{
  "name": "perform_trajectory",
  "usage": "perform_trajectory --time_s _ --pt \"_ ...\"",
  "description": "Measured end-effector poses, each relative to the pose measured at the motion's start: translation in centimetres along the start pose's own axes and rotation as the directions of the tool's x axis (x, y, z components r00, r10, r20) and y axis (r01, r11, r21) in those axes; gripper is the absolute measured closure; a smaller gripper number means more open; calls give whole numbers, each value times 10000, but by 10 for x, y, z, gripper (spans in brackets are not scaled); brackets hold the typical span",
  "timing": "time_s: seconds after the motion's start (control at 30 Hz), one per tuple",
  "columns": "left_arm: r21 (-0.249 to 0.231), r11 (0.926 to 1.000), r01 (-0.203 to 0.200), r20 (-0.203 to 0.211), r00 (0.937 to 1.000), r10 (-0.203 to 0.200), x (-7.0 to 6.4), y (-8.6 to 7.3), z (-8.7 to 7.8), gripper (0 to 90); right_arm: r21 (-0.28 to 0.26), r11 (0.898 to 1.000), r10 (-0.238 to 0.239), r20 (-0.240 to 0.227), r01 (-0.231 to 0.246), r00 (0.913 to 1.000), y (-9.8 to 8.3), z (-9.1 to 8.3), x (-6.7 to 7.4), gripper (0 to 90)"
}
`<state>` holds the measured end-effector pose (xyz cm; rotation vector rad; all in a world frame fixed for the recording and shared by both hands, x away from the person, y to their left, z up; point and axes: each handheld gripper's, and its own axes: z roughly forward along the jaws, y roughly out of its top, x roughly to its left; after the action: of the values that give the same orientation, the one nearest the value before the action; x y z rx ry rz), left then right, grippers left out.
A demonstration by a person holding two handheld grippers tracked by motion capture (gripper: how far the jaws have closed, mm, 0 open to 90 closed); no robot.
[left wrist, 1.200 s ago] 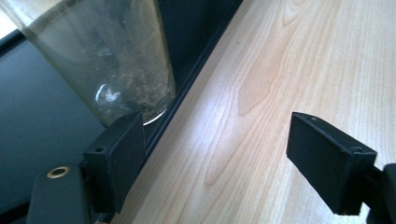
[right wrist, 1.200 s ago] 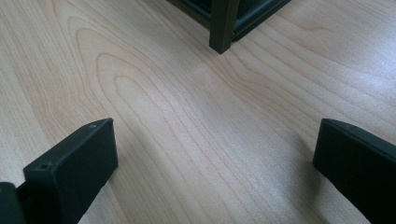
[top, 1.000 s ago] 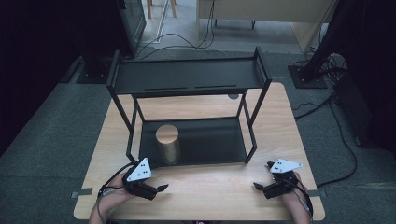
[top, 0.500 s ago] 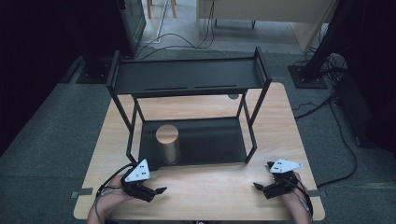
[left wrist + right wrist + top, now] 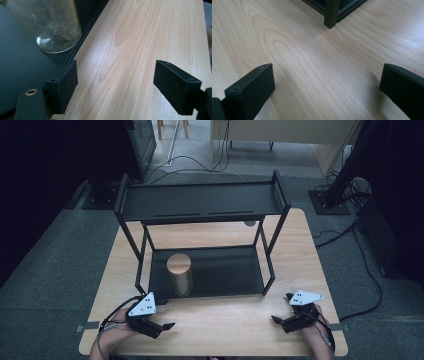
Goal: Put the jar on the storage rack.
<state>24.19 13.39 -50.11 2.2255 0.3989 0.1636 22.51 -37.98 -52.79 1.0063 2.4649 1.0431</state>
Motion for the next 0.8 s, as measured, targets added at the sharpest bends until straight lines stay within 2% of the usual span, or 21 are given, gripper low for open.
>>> perform_trajectory --time_s 0.37,0.5,0.8 --pt "312 9993 226 272 9994 -234 3 -5 -4 201 -1 10000 1 1 -1 10000 0 0 0 0" --pt "546 9982 227 189 9995 -238 5 -7 -4 201 -1 10000 0 1 0 10000 0 0 0 0" --pt "528 9982 290 229 9993 -302 7 -11 -9 201 -1 10000 1 1 -1 10000 0 0 0 0"
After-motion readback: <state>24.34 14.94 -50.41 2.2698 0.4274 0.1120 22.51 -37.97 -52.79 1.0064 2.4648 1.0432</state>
